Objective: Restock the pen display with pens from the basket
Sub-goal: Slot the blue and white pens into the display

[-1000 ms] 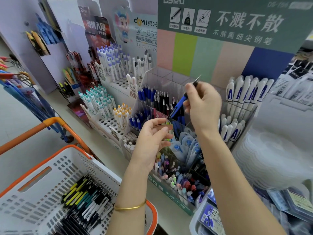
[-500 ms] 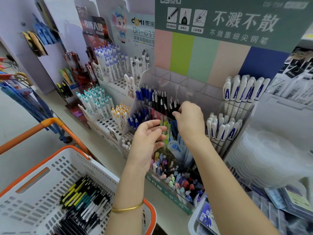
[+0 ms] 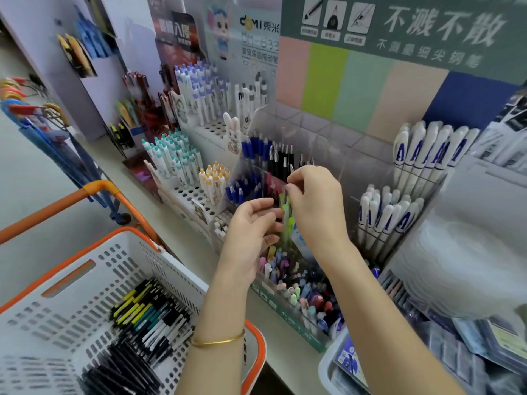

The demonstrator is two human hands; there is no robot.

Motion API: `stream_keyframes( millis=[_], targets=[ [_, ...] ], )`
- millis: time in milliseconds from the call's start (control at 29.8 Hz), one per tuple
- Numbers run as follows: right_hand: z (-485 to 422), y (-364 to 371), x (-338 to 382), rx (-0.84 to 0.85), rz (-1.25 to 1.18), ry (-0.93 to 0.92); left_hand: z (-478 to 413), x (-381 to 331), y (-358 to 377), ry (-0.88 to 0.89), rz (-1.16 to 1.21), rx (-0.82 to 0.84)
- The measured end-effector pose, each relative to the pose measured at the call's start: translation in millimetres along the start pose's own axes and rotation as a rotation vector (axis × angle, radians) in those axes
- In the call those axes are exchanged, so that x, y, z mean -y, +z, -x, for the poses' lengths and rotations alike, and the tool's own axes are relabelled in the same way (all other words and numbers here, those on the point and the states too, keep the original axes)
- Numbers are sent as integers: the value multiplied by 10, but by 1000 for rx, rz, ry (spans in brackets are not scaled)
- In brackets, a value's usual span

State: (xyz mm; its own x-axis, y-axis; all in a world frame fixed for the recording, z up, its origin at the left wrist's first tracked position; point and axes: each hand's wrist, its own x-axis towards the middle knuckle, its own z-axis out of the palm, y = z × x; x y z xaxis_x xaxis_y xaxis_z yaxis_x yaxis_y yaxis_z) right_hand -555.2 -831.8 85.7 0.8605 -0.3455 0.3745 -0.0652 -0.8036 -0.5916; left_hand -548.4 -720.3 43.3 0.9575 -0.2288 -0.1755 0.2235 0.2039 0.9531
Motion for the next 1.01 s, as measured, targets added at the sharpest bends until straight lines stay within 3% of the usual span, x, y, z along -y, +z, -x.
stream_keyframes(
  millis=[168, 269, 437, 537, 638, 839, 1007],
  targets=[
    [339, 384, 298, 195, -87, -133, 105, 214, -303, -68, 40, -136],
    [638, 793, 397, 410, -119, -186, 270, 512, -600, -191, 99, -207],
    [1017, 1421, 377, 722, -209, -149, 537, 1184, -1137, -450, 79, -481],
    [1143, 1680, 328, 837, -247, -83, 739, 1502, -1402, -524, -172, -575],
    [1261, 1929, 257, 908, -278, -28, 784, 1760, -1630, -538, -512, -546],
    [1518, 2493, 57, 1105, -226, 80, 457, 2284, -2201, -482, -1286, -428],
    [1569, 2732, -84, 1165, -179, 160, 117, 2631, -2634, -568, -1583, -221]
  ],
)
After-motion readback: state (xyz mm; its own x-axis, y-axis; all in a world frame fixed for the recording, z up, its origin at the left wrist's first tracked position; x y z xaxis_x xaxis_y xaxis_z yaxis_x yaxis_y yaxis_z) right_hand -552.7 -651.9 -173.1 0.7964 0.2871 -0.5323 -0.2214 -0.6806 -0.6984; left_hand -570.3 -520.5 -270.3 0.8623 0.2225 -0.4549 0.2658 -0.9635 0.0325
